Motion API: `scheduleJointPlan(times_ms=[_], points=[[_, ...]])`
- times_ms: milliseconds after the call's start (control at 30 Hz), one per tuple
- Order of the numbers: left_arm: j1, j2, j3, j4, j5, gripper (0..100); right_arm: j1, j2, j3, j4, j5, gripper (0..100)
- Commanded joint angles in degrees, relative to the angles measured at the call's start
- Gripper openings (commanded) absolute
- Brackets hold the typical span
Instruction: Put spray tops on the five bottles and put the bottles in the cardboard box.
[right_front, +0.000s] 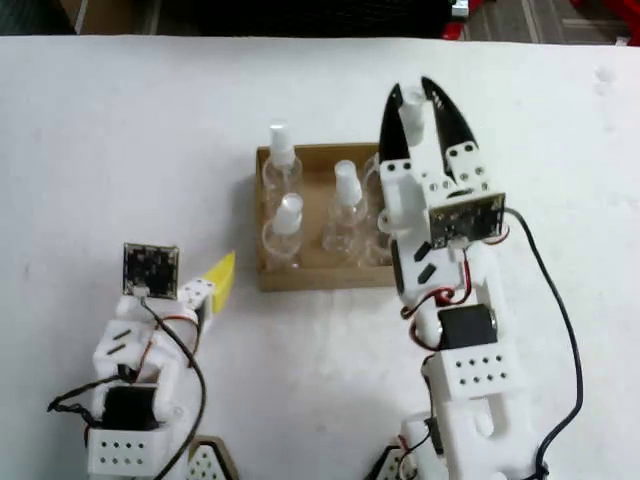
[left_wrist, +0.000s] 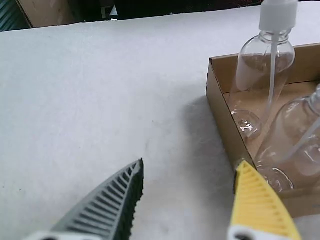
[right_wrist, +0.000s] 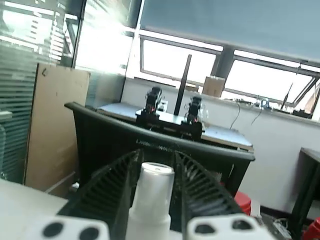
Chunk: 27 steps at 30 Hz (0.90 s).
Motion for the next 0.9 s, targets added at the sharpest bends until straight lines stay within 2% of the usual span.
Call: scheduleJointPlan(times_ms=[0, 267, 567, 867], points=[[0.7, -0.3, -0.6, -0.5, -0.8, 27, 0.0, -2.8, 0.4, -1.4, 0.6, 1.5], [0.7, -0.3, -0.6, -0.6, -0.8, 27, -0.4, -11.2, 1.2, 2.8, 0.6, 1.5], [0.7, -0.3, -0.6, -0.6, -0.8, 27, -0.4, -12.2, 1.7, 8.0, 0.5, 1.5], [0.7, -0.3, -0.6, -0.6, -0.8, 27, -0.4, -12.1, 3.5, 5.1, 0.5, 1.5]])
